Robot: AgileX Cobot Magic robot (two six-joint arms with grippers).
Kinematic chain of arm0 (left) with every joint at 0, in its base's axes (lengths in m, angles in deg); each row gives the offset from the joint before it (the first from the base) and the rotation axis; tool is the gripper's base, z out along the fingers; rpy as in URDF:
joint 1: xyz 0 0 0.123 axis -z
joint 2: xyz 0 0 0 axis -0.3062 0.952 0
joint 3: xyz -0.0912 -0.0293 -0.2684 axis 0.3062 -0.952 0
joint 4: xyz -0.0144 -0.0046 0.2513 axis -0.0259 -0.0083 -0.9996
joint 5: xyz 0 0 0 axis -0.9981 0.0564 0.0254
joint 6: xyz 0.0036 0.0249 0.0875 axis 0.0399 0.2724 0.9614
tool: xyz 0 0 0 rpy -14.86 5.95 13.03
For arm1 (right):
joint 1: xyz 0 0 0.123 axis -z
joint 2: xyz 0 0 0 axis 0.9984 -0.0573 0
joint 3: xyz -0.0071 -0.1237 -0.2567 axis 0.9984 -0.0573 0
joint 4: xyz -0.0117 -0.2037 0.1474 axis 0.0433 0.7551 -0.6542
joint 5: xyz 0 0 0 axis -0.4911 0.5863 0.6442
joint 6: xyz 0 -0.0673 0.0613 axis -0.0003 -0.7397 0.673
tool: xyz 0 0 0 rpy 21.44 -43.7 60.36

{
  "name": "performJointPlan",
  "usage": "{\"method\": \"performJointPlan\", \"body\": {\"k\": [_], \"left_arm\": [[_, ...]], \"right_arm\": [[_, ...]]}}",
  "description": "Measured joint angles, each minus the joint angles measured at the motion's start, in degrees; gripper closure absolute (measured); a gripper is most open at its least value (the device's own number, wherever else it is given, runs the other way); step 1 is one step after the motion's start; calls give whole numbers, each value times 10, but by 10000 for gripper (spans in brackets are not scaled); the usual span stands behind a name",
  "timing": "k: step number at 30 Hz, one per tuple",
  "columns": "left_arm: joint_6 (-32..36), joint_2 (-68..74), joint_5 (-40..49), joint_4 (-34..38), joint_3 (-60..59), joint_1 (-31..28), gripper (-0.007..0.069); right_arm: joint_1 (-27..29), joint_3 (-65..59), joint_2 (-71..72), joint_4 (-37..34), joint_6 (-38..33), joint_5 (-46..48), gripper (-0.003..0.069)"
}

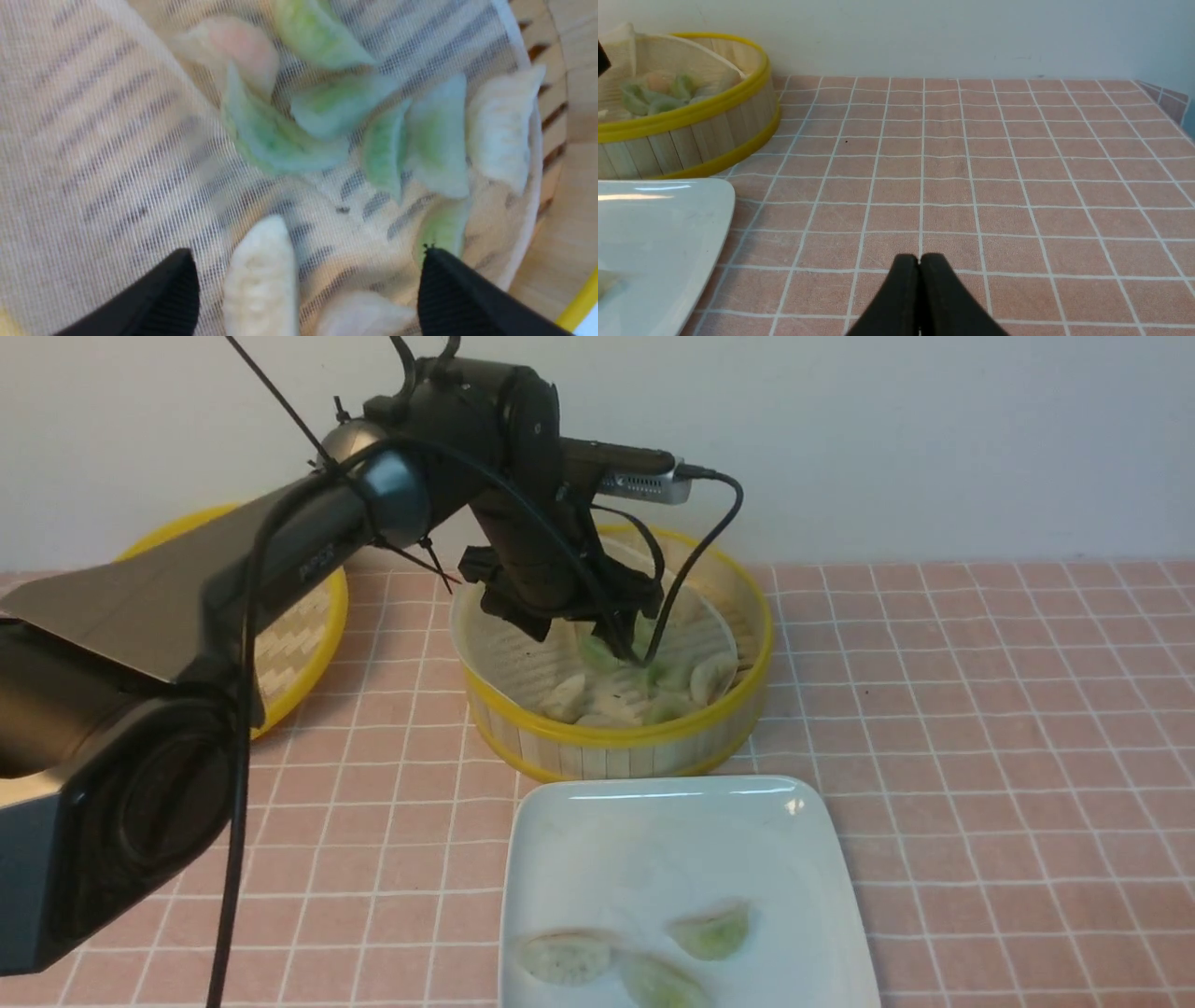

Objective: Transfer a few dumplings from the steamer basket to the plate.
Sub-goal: Use the left arm to grab a dumpling from the steamer, then use the left arm to put the dumpling into the plate

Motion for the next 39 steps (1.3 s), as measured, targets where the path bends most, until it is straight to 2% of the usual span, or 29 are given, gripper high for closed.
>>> {"method": "performJointPlan", "body": {"k": [5, 7, 9, 11, 12, 19, 26, 30, 34, 39], "left_arm": [[1, 41, 5, -2, 0, 0, 106], [4, 55, 4, -2, -1, 0, 151], [5, 57, 1, -2, -1, 1, 232], [6, 54, 6, -4, -1, 1, 372], [6, 51, 6, -4, -1, 1, 382], [9, 1, 13, -4, -1, 1, 375], [31, -119, 94, 1, -15, 2, 375], [32, -202, 94, 6, -96, 13, 375], [32, -277, 88, 21, -251, 58, 375], [33, -268, -14, 41, -366, 104, 375]], "right_arm": [[0, 0, 0, 0, 0, 0, 673], [0, 0, 0, 0, 0, 0, 673], [0, 0, 0, 0, 0, 0, 673], [0, 0, 0, 0, 0, 0, 673], [0, 0, 0, 0, 0, 0, 673], [0, 0, 0, 0, 0, 0, 673], [0, 0, 0, 0, 0, -1, 673], [0, 0, 0, 0, 0, -1, 673], [0, 0, 0, 0, 0, -1, 673], [0, 0, 0, 0, 0, -1, 673]]}}
